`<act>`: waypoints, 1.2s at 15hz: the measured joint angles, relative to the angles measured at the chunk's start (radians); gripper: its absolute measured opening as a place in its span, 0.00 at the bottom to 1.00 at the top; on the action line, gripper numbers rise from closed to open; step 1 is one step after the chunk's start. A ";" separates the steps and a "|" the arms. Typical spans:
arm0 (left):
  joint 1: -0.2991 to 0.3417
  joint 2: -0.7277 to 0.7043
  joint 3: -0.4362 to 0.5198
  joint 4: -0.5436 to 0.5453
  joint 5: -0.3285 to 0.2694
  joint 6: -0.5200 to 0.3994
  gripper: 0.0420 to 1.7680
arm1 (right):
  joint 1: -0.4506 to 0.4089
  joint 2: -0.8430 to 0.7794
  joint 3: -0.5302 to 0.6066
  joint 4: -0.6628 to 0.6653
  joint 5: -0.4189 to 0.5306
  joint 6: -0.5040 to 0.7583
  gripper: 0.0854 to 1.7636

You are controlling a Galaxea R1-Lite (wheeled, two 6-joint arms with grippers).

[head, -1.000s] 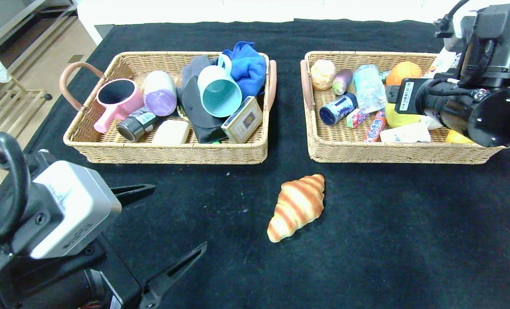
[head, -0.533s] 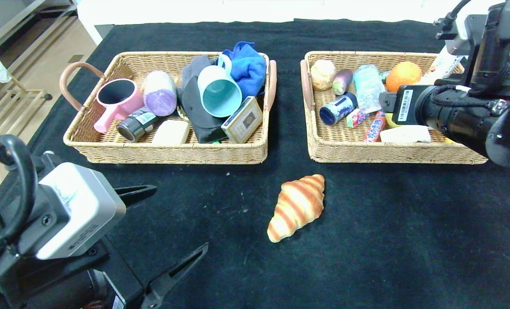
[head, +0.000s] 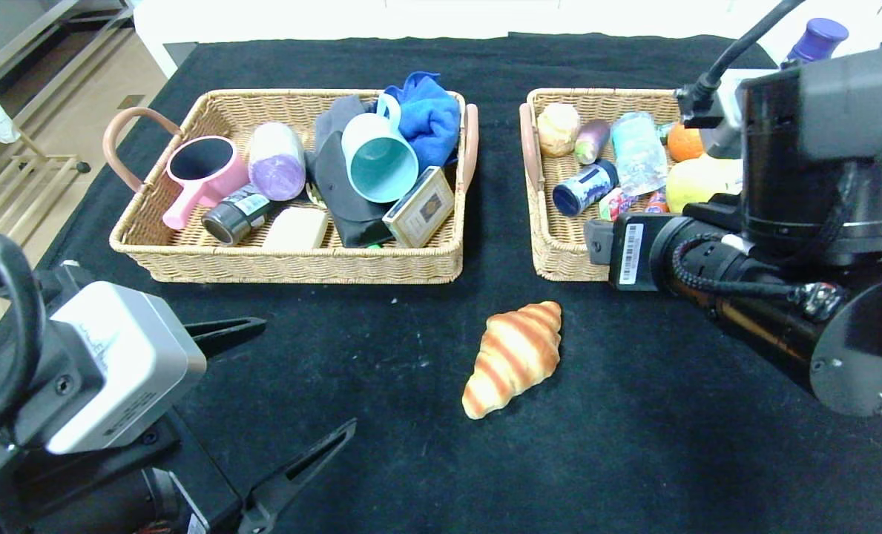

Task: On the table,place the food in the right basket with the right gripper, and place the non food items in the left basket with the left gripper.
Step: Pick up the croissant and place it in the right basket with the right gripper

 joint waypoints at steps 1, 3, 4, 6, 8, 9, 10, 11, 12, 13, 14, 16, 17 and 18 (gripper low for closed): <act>0.001 -0.003 -0.002 -0.001 0.000 0.000 0.97 | 0.011 0.010 -0.013 0.037 0.001 0.036 0.96; 0.003 -0.018 -0.005 -0.002 0.000 0.001 0.97 | 0.020 0.034 -0.060 0.162 0.013 0.143 0.96; 0.003 -0.029 -0.007 -0.002 -0.001 0.001 0.97 | 0.027 0.047 -0.095 0.246 0.033 0.208 0.96; 0.003 -0.047 -0.011 -0.002 -0.001 0.001 0.97 | 0.048 0.078 -0.181 0.424 0.102 0.349 0.96; 0.003 -0.067 -0.016 -0.001 -0.001 0.003 0.97 | 0.065 0.117 -0.267 0.539 0.163 0.449 0.96; 0.003 -0.076 -0.018 -0.002 -0.002 0.007 0.97 | 0.068 0.137 -0.299 0.561 0.177 0.469 0.96; 0.003 -0.086 -0.020 -0.001 -0.002 0.013 0.97 | 0.070 0.155 -0.325 0.568 0.184 0.481 0.96; 0.003 -0.095 -0.021 -0.001 -0.001 0.018 0.97 | 0.072 0.173 -0.345 0.569 0.197 0.493 0.96; 0.003 -0.104 -0.022 -0.001 -0.001 0.024 0.97 | 0.075 0.186 -0.359 0.570 0.218 0.502 0.96; 0.003 -0.113 -0.024 -0.002 -0.001 0.030 0.97 | 0.079 0.197 -0.373 0.570 0.226 0.507 0.96; 0.003 -0.121 -0.025 -0.001 0.000 0.032 0.97 | 0.081 0.209 -0.387 0.570 0.239 0.524 0.96; 0.003 -0.136 -0.028 -0.001 0.000 0.034 0.97 | 0.081 0.232 -0.402 0.570 0.259 0.539 0.96; 0.003 -0.142 -0.029 0.000 0.001 0.036 0.97 | 0.077 0.244 -0.405 0.570 0.261 0.550 0.96; 0.003 -0.147 -0.029 0.000 0.000 0.048 0.97 | 0.070 0.254 -0.407 0.571 0.262 0.562 0.96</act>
